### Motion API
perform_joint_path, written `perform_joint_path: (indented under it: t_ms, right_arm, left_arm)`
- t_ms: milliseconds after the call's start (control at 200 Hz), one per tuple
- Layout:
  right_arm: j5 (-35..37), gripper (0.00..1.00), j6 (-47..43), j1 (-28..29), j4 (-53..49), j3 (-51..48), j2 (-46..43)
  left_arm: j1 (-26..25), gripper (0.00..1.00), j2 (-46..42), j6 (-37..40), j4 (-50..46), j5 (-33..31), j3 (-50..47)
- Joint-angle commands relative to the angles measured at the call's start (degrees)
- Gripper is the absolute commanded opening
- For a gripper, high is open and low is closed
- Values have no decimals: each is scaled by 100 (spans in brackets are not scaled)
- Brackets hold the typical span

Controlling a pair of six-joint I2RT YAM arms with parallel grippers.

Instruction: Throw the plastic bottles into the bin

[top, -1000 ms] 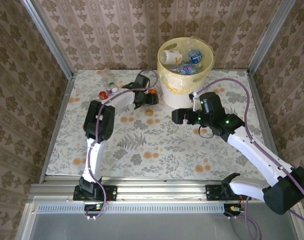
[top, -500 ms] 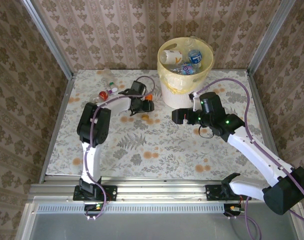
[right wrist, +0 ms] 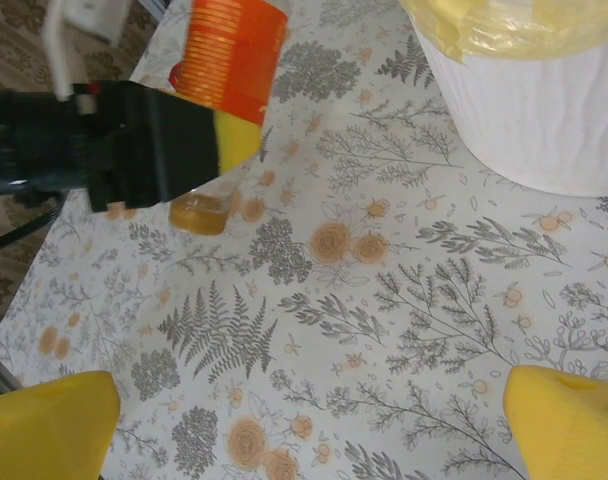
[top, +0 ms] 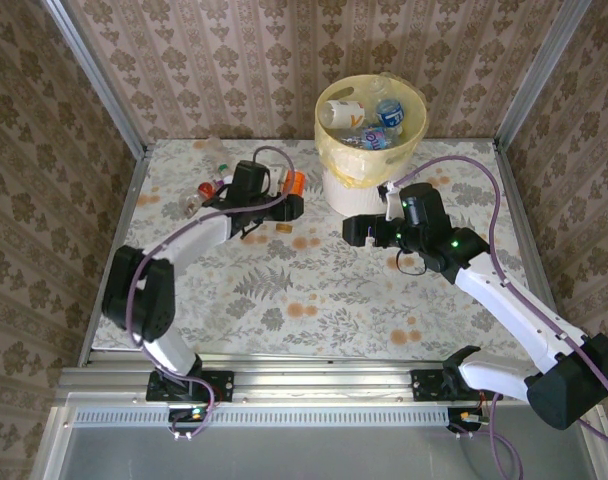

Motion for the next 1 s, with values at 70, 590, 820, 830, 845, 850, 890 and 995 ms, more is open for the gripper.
perform_joint_path:
  t_ms: [70, 590, 820, 830, 845, 850, 890, 995]
  right_arm:
    - [-485, 100, 226, -19, 446, -51, -137]
    - [-1258, 100, 520, 315, 1595, -94, -145]
    - [-1154, 100, 527, 404, 1696, -65, 7]
    - [-1143, 100, 531, 404, 1703, -62, 7]
    - [-1133, 100, 541, 412, 1712, -59, 7]
    - [-1127, 100, 543, 412, 1717, -58, 7]
    - [-1113, 100, 570, 413, 1761, -76, 0]
    - [-1114, 100, 610, 413, 1854, -59, 3]
  left_arm:
    - [-271, 38, -926, 696, 484, 268, -545]
    - [-1332, 38, -2430, 1129, 724, 548, -1234]
    - [-1653, 38, -2509, 1223, 715, 529, -1169]
    - [-1657, 38, -2509, 1223, 709, 531, -1168]
    - [-1676, 38, -2501, 1230, 715, 531, -1169]
    - [-1684, 38, -2501, 1227, 719, 527, -1168]
    - [-1709, 38, -2488, 1219, 743, 538, -1179]
    - [-1811, 37, -2440, 1208, 803, 557, -1177]
